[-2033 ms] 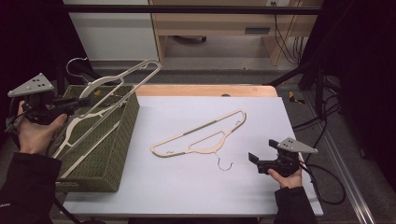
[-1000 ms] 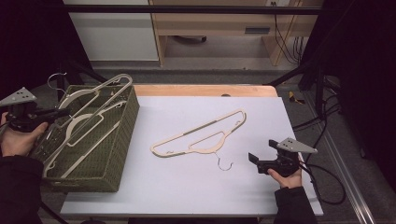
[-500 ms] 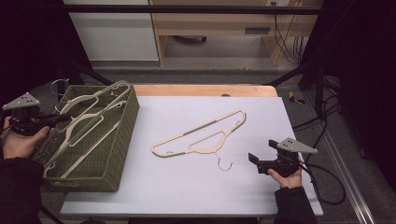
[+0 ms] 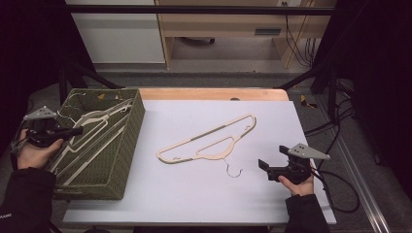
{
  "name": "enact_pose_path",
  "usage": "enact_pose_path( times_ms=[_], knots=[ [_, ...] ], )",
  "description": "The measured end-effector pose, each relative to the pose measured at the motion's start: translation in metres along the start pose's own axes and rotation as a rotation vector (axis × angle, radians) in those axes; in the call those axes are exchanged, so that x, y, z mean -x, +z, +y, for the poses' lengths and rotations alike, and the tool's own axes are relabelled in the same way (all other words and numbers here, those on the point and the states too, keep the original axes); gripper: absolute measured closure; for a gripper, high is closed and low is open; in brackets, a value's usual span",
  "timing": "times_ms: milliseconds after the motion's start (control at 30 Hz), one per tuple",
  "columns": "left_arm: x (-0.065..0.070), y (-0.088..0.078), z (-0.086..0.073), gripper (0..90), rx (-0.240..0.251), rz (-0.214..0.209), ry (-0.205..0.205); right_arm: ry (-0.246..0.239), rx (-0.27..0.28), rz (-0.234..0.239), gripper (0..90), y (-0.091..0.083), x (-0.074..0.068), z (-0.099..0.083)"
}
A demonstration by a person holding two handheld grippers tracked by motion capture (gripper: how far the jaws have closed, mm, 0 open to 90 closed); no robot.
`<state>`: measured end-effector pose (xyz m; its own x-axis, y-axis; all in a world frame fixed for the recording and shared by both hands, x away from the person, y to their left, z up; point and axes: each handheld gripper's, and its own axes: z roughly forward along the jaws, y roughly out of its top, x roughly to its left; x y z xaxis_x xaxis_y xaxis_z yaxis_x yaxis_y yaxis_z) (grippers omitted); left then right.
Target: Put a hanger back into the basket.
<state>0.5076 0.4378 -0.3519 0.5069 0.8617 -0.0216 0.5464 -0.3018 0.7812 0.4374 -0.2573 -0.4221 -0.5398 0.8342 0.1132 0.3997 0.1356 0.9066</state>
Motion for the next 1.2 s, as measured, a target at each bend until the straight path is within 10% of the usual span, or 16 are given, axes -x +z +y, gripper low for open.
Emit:
enact_pose_path(
  times_ms=[367, 567, 833, 1200],
  knots=[
    [-0.003, 0.014, -0.01, 84.5, -0.022, 0.021, -0.089, -0.002, 0.001, -0.001, 1.7, 0.0, 0.0, 0.0],
    [-0.009, 0.016, -0.011, 82.6, -0.032, 0.099, -0.141, -0.004, -0.004, 0.002, 1.7, 0.001, 0.0, 0.0],
    [-0.015, 0.023, -0.014, 73.5, -0.118, 0.229, -0.144, -0.002, -0.006, 0.003, 1.7, 0.001, -0.001, 0.0],
    [-0.022, 0.036, -0.023, 55.8, -0.249, 0.272, -0.227, -0.004, -0.006, 0.006, 1.8, 0.001, -0.001, -0.001]
  ],
)
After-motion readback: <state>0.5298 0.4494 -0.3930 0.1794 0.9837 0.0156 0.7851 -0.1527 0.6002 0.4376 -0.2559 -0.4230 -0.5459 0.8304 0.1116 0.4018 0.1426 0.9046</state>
